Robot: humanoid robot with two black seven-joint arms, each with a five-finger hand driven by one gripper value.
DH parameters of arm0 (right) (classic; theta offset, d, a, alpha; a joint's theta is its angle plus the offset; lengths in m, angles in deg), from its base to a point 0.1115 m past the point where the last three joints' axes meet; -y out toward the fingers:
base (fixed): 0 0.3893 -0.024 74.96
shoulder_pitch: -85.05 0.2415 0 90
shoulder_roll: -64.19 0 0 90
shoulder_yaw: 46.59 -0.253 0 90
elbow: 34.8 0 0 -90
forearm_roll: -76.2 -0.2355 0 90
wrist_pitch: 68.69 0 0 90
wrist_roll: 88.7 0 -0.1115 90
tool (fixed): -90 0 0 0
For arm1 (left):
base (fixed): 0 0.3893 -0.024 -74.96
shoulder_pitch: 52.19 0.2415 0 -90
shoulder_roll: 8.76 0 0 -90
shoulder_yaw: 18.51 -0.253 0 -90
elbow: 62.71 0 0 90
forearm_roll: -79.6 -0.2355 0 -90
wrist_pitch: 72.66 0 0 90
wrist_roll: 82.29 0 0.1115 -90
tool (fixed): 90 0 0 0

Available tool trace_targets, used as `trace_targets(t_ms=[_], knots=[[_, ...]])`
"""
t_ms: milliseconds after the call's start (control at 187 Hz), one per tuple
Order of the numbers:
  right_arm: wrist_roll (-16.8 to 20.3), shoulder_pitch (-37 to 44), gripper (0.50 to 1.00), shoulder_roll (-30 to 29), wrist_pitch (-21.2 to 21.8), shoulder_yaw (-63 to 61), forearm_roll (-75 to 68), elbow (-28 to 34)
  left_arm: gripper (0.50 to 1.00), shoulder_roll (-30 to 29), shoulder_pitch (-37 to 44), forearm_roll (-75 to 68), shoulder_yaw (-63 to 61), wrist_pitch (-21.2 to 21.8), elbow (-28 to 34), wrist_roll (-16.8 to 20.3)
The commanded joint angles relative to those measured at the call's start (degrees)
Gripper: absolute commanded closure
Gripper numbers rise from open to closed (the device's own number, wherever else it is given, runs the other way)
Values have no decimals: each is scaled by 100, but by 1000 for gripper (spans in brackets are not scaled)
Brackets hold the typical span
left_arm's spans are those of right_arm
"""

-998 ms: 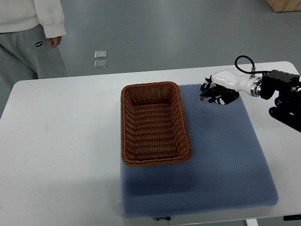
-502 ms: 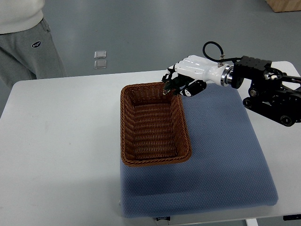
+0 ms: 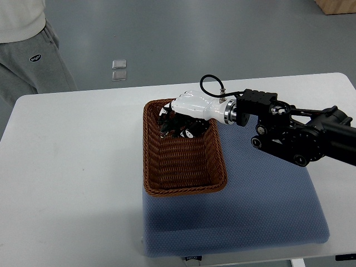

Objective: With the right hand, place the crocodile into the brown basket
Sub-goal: 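Lift the crocodile and carry it over the wicker basket, then open the right hand to drop the crocodile into the basket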

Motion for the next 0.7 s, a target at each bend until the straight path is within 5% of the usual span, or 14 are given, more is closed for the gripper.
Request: trace_targets(t_ms=[0,43,123,502,694], knots=[[-1,-94,693,-13,-9,-8,1,-21,500,0,0,0,0,0,0,0],[-1,-138,601,-22,-9,-17,1,-21,500,0,0,0,0,0,0,0],[-9,-217,572,-22,-18,-26,1,-12,500,0,0,0,0,0,0,0],[-1,-454,572,250,79,-870,-43,32,500,0,0,0,0,0,0,0],[61,-806,572,338,765,-2197,-104,67,500,0,0,0,0,0,0,0]])
